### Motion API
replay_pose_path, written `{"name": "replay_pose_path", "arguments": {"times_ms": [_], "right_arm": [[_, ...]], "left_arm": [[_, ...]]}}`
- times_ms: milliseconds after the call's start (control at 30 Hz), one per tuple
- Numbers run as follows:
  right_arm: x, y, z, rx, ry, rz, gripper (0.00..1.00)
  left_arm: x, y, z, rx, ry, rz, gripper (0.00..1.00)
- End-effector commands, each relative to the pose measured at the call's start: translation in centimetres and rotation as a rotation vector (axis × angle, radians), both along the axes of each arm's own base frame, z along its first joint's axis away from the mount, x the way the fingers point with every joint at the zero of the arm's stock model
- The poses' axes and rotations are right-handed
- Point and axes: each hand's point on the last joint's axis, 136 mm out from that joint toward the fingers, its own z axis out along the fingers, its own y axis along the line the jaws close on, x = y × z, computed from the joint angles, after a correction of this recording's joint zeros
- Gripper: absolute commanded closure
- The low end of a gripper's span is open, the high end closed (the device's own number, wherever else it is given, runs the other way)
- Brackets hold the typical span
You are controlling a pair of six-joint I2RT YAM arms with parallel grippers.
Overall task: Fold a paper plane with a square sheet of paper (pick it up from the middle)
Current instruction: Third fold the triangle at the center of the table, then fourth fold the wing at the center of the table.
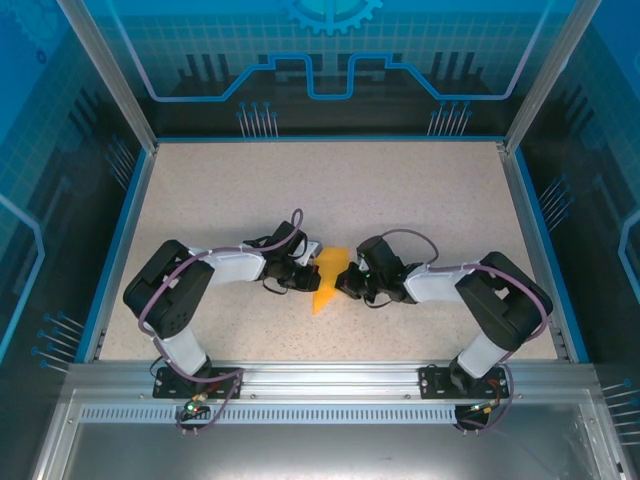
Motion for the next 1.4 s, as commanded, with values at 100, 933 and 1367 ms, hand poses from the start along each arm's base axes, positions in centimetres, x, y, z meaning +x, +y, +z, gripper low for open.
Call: {"name": "replay_pose_path", "arguments": {"times_ms": [100, 933, 1367], "right_arm": [[0.7, -1.9, -1.4, -0.095, 0.025, 0.017, 1.00], [1.8, -2.6, 1.1, 0.017, 0.081, 0.047, 0.66], [2.6, -1.3, 0.8, 0.064, 0.070, 0.090, 0.63]], "left_arm": [[-1.8, 2.3, -3.1, 0.108, 0.083, 0.005, 0.99], [1.3, 0.4, 4.1, -0.011, -0.018, 0.095, 0.74], [0.5, -0.9, 3.1, -0.056, 0.059, 0.039, 0.85]]}}
